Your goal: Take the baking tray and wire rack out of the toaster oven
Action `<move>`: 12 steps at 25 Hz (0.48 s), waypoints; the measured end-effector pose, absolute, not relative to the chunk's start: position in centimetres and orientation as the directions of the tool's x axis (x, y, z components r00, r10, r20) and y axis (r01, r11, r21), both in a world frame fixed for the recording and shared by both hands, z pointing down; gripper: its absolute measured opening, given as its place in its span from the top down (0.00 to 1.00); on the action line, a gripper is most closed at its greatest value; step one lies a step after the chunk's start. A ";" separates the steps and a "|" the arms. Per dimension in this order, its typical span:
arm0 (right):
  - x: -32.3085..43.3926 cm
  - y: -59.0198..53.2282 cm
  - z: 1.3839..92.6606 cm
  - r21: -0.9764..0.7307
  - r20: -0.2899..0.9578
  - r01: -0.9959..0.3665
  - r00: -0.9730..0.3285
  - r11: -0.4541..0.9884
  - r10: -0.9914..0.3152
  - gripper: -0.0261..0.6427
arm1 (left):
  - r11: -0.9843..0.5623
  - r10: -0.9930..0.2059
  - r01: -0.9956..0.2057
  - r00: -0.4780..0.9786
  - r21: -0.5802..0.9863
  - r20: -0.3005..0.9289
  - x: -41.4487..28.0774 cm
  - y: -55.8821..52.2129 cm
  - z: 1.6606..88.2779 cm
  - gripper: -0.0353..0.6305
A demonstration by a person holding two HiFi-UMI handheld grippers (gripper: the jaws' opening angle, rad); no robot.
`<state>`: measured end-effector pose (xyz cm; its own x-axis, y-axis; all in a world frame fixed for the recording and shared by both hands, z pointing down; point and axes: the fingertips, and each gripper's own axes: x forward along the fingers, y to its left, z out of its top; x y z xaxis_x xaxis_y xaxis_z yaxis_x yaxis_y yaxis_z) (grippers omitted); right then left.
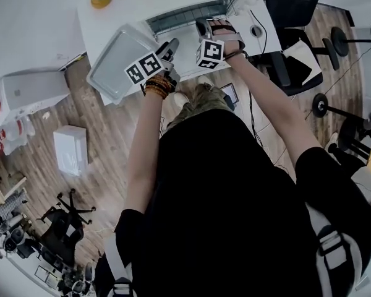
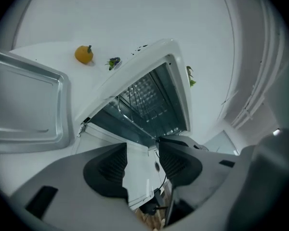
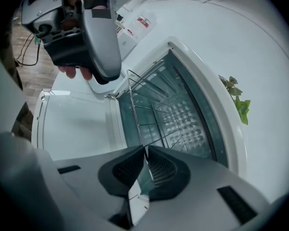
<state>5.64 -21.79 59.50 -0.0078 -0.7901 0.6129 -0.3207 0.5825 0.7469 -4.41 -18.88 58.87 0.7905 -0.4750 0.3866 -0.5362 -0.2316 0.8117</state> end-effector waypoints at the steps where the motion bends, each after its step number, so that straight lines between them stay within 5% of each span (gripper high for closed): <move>1: 5.6 -21.8 59.6 0.742 0.616 -0.325 -0.014 0.586 -0.788 0.90 | -0.204 -0.490 -0.526 0.785 0.826 0.379 -4.1 -19.4 58.9 0.65; 8: 5.5 -20.5 58.8 0.648 0.663 -0.385 -0.138 0.657 -0.735 0.80 | -0.004 -0.578 -0.455 0.727 0.890 0.370 -3.4 -22.2 59.9 0.65; 12: 8.2 -19.5 56.4 0.383 0.631 -0.707 -0.269 0.594 -0.728 0.71 | 0.049 -0.618 -0.417 0.701 0.908 0.355 -2.9 -23.3 59.8 0.65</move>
<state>8.16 -19.46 56.38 -0.2689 -0.7278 0.6309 -0.7075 0.5937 0.3834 -2.89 -23.34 59.77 0.7013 -0.6179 0.3554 -0.4167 0.0491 0.9077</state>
